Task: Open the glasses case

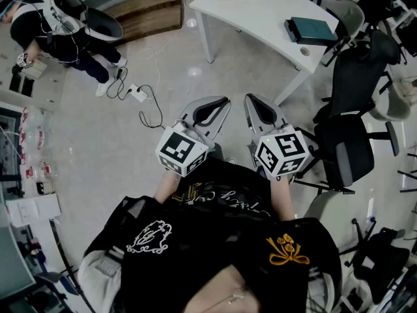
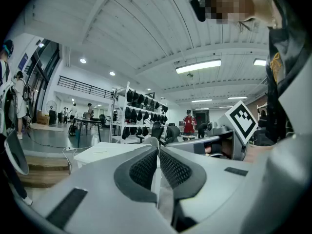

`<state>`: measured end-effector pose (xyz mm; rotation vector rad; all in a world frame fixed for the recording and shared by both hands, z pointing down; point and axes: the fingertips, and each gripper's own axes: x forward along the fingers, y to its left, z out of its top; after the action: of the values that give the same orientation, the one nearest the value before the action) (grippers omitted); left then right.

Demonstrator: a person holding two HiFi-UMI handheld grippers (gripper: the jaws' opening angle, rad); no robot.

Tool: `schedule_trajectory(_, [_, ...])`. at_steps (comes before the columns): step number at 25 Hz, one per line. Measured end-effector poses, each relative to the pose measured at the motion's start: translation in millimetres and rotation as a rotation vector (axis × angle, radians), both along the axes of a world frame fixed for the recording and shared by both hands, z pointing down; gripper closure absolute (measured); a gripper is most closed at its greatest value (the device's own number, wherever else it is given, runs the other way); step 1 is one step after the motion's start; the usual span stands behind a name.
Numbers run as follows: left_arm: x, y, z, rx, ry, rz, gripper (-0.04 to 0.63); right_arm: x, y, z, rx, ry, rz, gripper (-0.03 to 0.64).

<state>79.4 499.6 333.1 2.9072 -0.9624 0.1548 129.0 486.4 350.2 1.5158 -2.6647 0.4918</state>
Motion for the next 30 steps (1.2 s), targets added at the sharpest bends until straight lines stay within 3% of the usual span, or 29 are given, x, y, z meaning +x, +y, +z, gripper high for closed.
schedule_trajectory(11, [8.1, -10.3, 1.9, -0.005, -0.021, 0.002, 0.561, -0.6, -8.1, 8.5, -0.032, -0.028, -0.035, 0.603])
schedule_trajectory(18, [-5.7, -28.8, 11.7, -0.038, -0.031, -0.052, 0.561, -3.8, -33.4, 15.2, -0.040, -0.040, -0.036, 0.603])
schedule_trajectory(30, [-45.3, -135.7, 28.9, -0.067, -0.057, -0.048, 0.561, -38.0, -132.3, 26.7, -0.067, -0.035, -0.022, 0.603])
